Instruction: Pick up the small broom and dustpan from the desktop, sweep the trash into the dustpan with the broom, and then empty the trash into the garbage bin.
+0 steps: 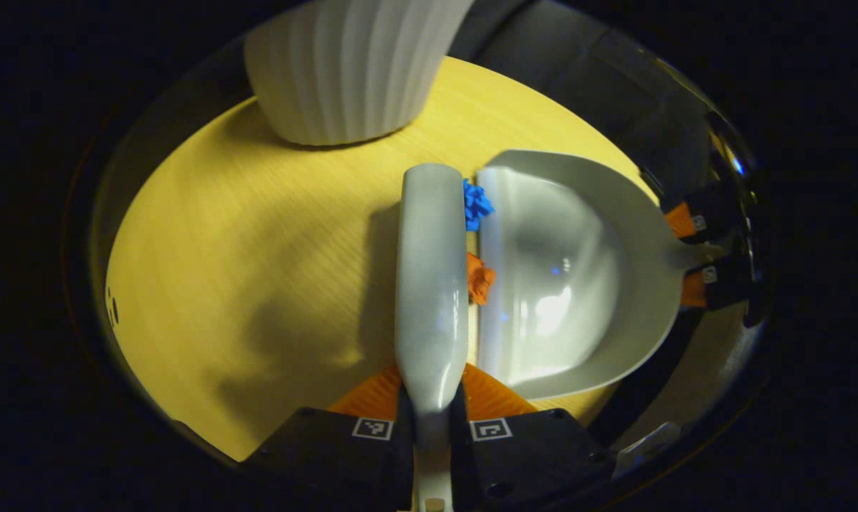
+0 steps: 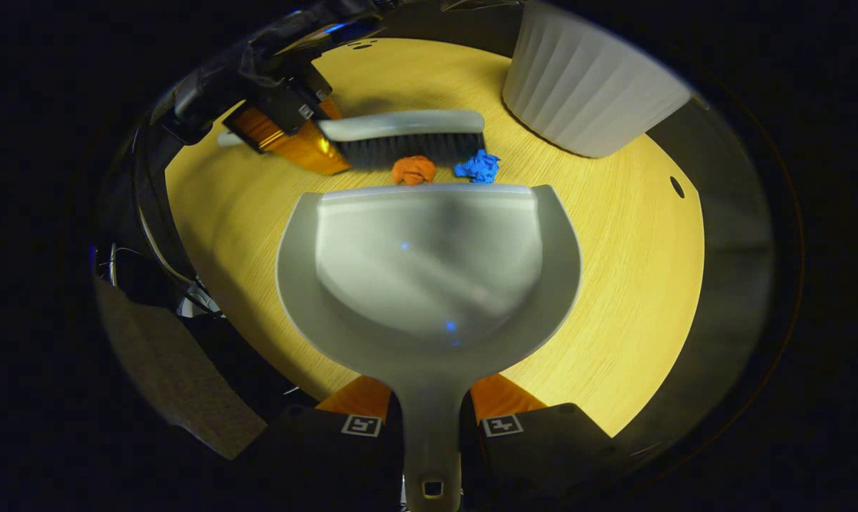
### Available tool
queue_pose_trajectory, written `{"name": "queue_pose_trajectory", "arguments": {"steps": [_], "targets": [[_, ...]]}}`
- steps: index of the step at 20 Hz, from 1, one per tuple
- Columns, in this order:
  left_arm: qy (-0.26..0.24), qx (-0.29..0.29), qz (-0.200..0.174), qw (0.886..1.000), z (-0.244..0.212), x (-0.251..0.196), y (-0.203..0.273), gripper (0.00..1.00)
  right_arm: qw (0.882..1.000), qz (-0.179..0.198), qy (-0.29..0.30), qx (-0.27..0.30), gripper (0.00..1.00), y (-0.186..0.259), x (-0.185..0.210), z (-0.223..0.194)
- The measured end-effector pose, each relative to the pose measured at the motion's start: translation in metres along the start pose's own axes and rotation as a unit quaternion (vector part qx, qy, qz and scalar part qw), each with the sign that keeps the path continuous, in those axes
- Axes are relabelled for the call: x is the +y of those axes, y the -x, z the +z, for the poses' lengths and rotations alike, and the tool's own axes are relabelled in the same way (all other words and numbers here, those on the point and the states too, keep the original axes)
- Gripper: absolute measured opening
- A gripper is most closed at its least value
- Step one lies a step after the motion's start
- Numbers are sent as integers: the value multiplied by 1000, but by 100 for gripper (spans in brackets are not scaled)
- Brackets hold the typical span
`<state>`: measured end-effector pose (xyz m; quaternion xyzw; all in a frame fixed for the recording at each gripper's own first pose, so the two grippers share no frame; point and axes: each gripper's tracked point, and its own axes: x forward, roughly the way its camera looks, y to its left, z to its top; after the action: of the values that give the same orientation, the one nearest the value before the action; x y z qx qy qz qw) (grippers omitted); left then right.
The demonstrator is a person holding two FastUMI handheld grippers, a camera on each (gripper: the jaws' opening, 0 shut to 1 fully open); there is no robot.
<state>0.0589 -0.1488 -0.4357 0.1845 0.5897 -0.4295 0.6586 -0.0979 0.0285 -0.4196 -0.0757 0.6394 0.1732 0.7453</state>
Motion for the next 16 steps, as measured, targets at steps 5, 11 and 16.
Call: {"name": "queue_pose_trajectory", "arguments": {"steps": [5, 11, 16], "targets": [[23, 2, -50, 998, -14, -18, 15, 25, 1000, 8, -9, -15, 36, -5, 0, -4], [20, -58, 100, 993, 34, 53, 18, 25, 1000, 11, -19, -11, 39, -6, 1, -7], [-28, -50, 87, 995, 79, 46, -5, 25, 999, 8, -31, -5, 36, -3, 1, -8]]}}
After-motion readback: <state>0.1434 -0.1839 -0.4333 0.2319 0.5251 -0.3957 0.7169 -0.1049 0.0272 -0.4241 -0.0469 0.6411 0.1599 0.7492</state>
